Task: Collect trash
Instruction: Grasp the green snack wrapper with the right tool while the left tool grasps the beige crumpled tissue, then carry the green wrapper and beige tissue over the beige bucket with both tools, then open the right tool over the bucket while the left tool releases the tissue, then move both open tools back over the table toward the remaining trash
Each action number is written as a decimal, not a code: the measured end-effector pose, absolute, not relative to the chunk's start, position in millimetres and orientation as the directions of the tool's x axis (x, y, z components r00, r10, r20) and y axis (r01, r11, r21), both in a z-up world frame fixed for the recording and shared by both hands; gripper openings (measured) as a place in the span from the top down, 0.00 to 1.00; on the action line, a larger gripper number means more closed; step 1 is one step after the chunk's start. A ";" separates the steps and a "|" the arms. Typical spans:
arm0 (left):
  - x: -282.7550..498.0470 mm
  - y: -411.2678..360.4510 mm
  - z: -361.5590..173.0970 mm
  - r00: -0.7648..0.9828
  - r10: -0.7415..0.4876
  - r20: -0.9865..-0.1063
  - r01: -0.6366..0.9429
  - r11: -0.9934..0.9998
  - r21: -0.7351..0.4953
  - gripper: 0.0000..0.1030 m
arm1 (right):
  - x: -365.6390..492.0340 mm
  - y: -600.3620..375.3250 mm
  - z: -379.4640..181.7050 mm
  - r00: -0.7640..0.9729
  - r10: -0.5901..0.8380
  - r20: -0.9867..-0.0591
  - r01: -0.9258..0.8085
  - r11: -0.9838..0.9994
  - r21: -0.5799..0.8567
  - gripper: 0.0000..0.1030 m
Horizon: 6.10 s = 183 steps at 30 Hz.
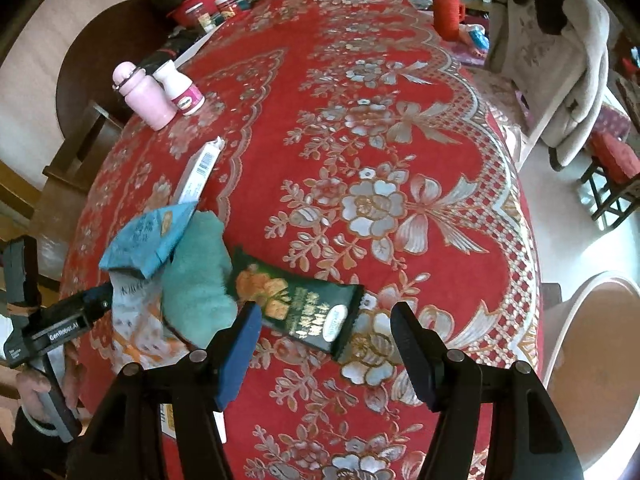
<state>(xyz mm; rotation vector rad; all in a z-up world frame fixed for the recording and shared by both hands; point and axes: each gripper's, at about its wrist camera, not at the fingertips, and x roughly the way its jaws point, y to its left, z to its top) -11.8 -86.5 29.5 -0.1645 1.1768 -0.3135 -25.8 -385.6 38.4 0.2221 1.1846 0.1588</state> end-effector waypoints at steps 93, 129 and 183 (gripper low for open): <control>-94.5 -205.3 148.6 0.382 -0.525 -0.761 0.462 0.821 -0.335 0.92 | -81.9 -397.2 56.1 0.514 0.281 -0.810 -0.072 0.956 0.285 0.79; -127.0 -483.5 95.9 0.081 -0.596 -0.799 0.741 0.572 -0.352 0.92 | -229.4 -627.8 48.7 0.539 -0.037 -0.841 0.498 0.820 0.283 0.79; -111.0 -359.2 107.4 0.323 -0.487 -0.811 0.583 0.778 -0.235 0.59 | -178.9 -555.9 50.3 0.534 0.052 -0.844 0.400 0.864 0.306 0.45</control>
